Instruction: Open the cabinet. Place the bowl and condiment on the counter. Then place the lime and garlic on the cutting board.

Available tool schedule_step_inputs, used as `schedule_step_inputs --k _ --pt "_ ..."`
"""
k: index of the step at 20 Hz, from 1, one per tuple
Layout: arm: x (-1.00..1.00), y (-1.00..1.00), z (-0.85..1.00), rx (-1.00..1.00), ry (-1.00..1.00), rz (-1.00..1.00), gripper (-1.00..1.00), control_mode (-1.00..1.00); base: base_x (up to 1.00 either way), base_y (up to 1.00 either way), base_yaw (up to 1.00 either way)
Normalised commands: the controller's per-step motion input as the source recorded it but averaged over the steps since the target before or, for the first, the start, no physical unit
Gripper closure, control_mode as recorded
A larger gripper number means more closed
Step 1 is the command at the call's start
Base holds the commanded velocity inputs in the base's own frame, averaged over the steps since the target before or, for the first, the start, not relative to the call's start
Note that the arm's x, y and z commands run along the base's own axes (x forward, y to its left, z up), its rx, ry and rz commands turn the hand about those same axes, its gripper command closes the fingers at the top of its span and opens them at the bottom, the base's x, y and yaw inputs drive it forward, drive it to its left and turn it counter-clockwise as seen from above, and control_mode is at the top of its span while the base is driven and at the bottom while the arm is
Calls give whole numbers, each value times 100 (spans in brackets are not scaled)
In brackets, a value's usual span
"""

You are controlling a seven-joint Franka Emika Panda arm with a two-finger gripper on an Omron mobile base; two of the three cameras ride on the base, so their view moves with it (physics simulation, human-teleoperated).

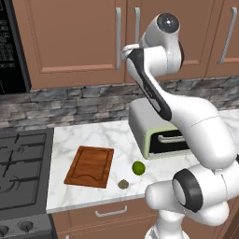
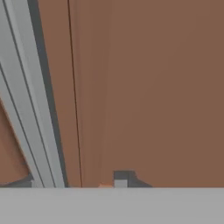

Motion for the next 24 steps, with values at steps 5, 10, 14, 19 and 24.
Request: schedule_step_inputs --k 5,10,14,19,24 --pt "-83 -54 32 0 0 -11 100 -100 0 0 0" --pt "-100 -75 1 0 1 -15 100 -100 0 0 0" --pt "-100 -97 0 0 0 -14 100 -100 0 0 0" --pt "-100 -100 0 0 0 -8 100 -100 0 0 0" --pt "-100 -100 0 0 0 -6 100 -100 0 0 0"
